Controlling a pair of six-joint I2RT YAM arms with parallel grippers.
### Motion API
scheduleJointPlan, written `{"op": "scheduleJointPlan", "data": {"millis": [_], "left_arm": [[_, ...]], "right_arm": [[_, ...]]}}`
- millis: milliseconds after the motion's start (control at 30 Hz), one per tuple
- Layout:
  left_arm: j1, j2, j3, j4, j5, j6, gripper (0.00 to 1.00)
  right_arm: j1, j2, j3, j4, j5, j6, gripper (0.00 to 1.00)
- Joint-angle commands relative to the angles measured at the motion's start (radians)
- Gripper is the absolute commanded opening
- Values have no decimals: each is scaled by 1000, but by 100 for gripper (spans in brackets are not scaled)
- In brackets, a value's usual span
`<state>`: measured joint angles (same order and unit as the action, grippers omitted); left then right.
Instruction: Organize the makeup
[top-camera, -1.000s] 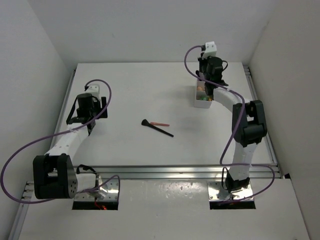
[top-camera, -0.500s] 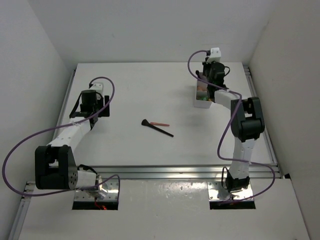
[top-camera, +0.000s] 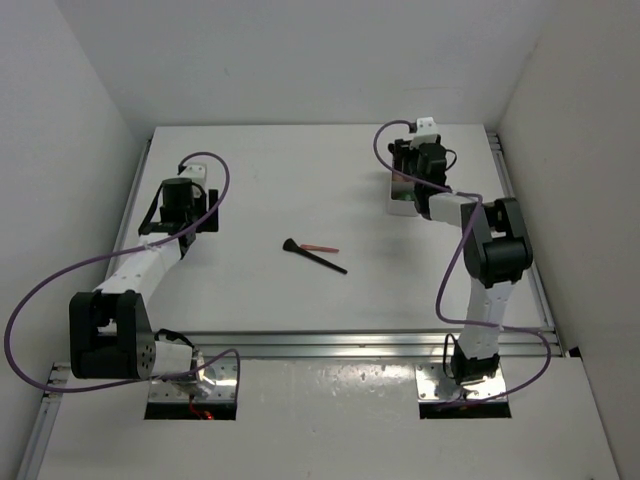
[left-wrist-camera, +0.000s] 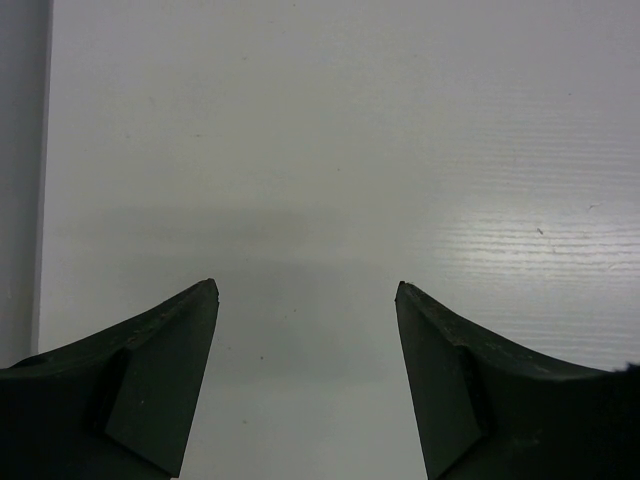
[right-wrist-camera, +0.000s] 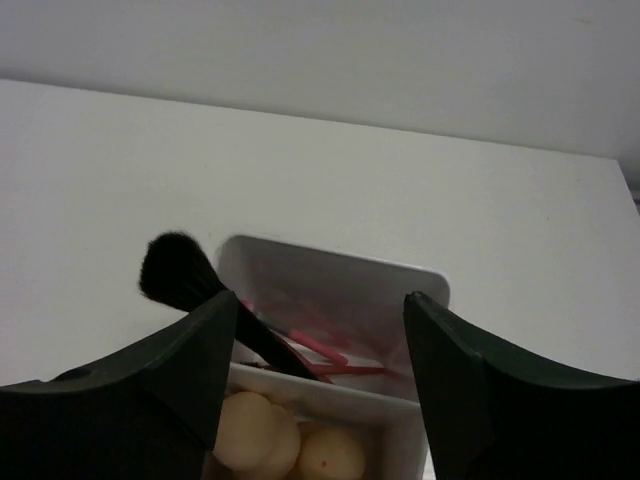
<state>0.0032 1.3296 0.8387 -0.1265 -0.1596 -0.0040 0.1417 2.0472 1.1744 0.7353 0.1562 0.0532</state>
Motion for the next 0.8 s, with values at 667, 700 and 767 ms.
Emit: {"op": "scheduleJointPlan", "data": {"millis": [667, 700, 767], "left_arm": [[-9, -139, -119, 73, 69, -62, 77], [-9, -139, -128, 62, 69, -62, 77], [-9, -150, -128, 53, 69, -62, 77]], "right_arm": [[387, 36, 420, -1173, -690, -337, 37], [394, 36, 381, -1162, -682, -340, 37], [397, 34, 370, -1156, -672, -345, 37]]}}
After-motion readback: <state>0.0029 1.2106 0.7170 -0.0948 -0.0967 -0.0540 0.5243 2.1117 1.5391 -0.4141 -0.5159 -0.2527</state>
